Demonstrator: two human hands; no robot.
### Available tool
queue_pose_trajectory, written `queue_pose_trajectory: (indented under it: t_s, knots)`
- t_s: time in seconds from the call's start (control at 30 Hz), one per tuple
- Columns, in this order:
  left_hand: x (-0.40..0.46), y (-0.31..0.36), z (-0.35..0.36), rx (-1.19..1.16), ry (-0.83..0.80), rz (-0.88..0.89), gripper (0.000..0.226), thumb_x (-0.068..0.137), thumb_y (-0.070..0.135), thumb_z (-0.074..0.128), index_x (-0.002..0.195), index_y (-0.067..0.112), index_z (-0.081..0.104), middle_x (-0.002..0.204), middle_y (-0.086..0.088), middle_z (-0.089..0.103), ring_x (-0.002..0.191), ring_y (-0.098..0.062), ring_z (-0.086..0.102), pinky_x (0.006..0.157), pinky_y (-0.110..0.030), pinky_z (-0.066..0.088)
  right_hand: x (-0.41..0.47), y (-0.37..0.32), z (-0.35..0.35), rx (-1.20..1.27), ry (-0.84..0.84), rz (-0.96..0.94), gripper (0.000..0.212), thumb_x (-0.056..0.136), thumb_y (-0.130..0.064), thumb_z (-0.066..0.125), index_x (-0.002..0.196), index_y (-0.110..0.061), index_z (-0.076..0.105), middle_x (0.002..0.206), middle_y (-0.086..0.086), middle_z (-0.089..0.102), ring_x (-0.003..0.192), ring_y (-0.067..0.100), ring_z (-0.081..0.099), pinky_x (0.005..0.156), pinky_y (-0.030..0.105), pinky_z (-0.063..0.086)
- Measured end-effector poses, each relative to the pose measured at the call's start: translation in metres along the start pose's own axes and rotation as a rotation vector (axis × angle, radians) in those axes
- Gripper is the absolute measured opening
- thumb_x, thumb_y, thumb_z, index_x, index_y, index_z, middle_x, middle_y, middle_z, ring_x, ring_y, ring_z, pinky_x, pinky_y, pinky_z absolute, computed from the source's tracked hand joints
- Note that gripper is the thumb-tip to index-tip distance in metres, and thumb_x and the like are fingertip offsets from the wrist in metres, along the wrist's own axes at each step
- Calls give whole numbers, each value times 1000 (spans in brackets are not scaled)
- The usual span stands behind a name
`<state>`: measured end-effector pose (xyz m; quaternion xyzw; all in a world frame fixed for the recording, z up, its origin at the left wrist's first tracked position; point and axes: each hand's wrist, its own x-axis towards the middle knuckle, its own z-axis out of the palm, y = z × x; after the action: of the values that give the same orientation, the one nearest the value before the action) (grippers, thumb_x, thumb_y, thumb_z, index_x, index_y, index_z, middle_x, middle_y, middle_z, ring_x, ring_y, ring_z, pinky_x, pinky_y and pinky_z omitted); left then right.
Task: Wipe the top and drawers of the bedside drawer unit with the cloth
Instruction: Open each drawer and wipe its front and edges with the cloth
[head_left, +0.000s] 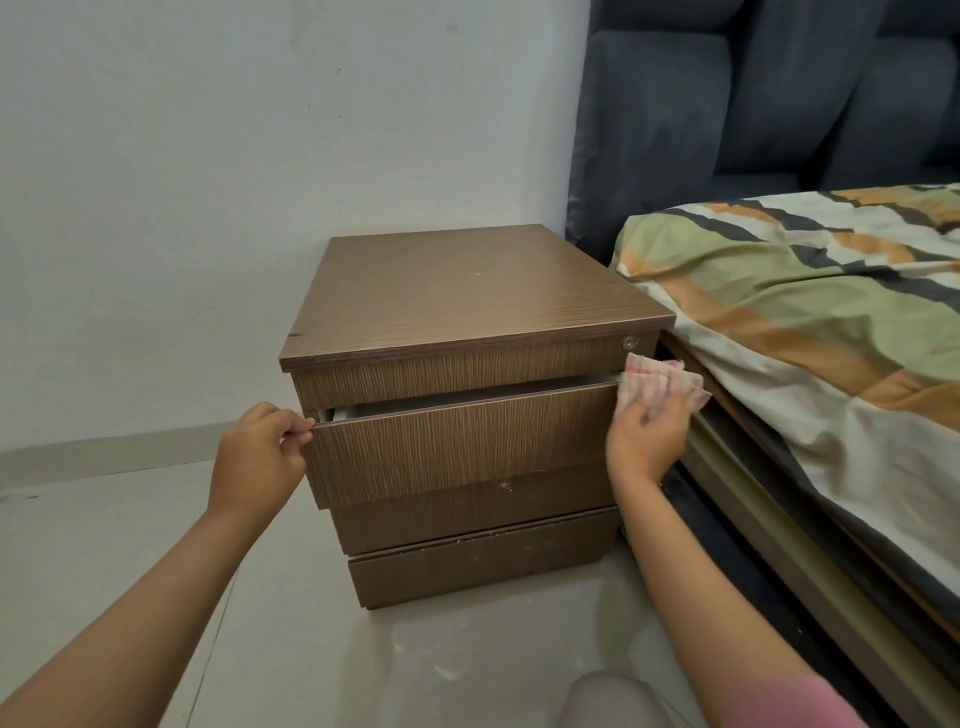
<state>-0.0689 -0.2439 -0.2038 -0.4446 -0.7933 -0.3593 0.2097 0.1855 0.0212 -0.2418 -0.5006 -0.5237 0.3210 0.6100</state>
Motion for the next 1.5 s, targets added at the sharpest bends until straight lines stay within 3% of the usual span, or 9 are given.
queue_pose_trajectory:
  t_s: [0.07,0.17,0.3,0.43,0.57,0.73,1.0,1.27,1.5]
  knots:
    - [0,0,1,3,-2,2,11,72,-10,67,78,-2,70,73,-13,61,64,-21,53,61,-28,39,-11,-4,10,-74,-121,-50,54,99,-24,40,149,-17,20,159,13,1,145,28,8,110,27,14]
    - [2,0,2,0,-2,-6,11,72,-10,67,78,-1,70,74,-12,62,64,-23,55,61,-28,40,-17,1,16,-82,-97,-55,56,100,-25,36,150,-18,11,158,11,-9,145,30,5,101,25,20]
    - [1,1,3,1,4,-6,11,72,-11,66,76,-1,69,74,-13,62,64,-22,54,61,-27,39,-21,25,17,-80,-61,228,51,100,-33,34,147,-16,25,156,14,17,139,36,28,105,41,34]
    - [0,0,3,-10,9,-7,11,71,-12,66,75,-1,69,72,-13,60,64,-21,53,60,-28,39,-26,25,5,37,-19,481,47,101,-31,35,142,-10,33,141,16,43,127,33,45,98,37,39]
    - [-1,2,2,-24,15,-19,11,72,-12,65,74,-2,68,72,-12,60,64,-18,51,60,-26,37,-20,1,15,28,5,341,52,98,-38,38,146,-18,28,145,15,38,128,33,44,96,38,41]
    - [-1,2,3,-28,11,-23,9,73,-11,65,74,-3,68,73,-13,60,65,-20,53,61,-26,39,-11,-18,28,-20,-29,125,57,99,-24,42,150,-25,16,158,11,-9,146,30,-1,111,29,19]
    - [-2,4,3,-40,15,-36,8,74,-10,65,76,-3,68,73,-13,59,65,-18,50,61,-26,37,8,-18,18,-6,39,269,60,97,-31,38,149,-33,9,159,12,-7,144,36,14,113,49,28]
    - [-1,3,2,-50,1,-25,9,74,-10,65,77,-3,69,74,-11,59,65,-17,49,61,-25,37,-22,-17,27,-19,-110,41,56,101,-27,34,151,-26,9,156,13,-19,145,30,-10,109,29,17]
    - [-3,4,3,-48,15,-23,10,74,-10,65,78,-3,69,74,-13,59,65,-19,50,61,-25,36,-17,9,16,-63,-103,281,56,100,-40,23,150,-27,1,158,13,-7,144,37,9,115,51,20]
